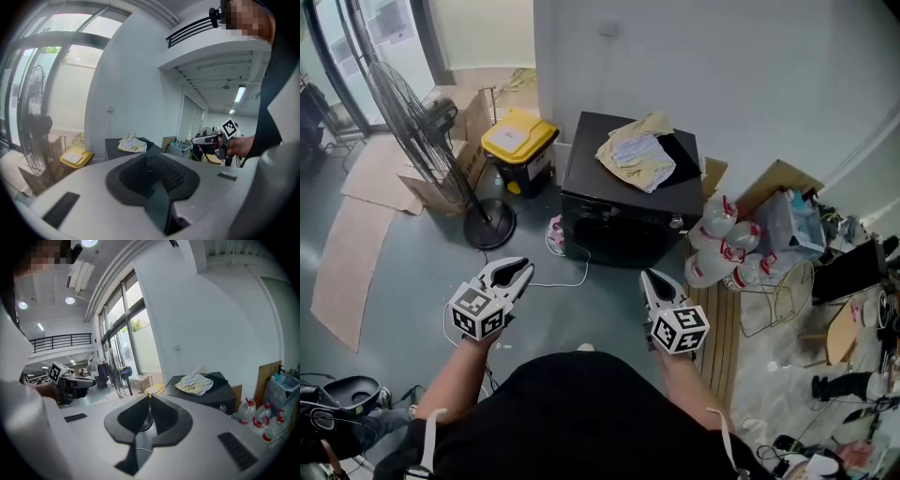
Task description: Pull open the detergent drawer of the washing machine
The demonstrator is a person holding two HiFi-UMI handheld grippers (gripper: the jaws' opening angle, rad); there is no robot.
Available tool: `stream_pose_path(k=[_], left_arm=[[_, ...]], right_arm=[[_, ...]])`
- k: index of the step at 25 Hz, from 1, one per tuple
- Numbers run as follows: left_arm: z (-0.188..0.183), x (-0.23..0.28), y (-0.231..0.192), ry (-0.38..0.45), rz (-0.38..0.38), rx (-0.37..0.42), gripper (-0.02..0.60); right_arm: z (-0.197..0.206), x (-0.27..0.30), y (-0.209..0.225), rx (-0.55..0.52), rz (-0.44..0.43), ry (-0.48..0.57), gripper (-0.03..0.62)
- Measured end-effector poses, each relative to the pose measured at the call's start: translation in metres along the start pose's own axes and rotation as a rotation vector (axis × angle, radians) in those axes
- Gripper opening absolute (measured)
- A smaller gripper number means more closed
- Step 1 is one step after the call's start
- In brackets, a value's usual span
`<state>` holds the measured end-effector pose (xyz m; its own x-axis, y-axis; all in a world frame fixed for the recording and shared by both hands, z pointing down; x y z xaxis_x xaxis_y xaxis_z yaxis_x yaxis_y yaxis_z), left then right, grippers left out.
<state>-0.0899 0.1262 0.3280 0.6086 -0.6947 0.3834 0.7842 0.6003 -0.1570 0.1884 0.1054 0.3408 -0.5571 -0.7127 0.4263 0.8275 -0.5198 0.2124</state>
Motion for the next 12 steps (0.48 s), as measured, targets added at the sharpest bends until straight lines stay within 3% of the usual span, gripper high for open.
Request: stream_pose_path(k=[12], left_arm=[[-0.016,0.038,0.007,-0.004,-0.025,0.008,0.071]], right_arm=[[-0.012,0.015,0.042,-0.016,-0.026,0.001,0.017]])
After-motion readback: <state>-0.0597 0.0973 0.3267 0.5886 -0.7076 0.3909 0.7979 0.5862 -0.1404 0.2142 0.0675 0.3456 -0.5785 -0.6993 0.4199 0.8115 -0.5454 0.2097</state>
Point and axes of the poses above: the fingertips, and each gripper's own axes: x forward along the fingers, y to its right, z out of its underside, the point moved 2 cm from there along -x, backward along the fingers, and after that the axes turned 6 degrees about -y, right-handed, at the moved point
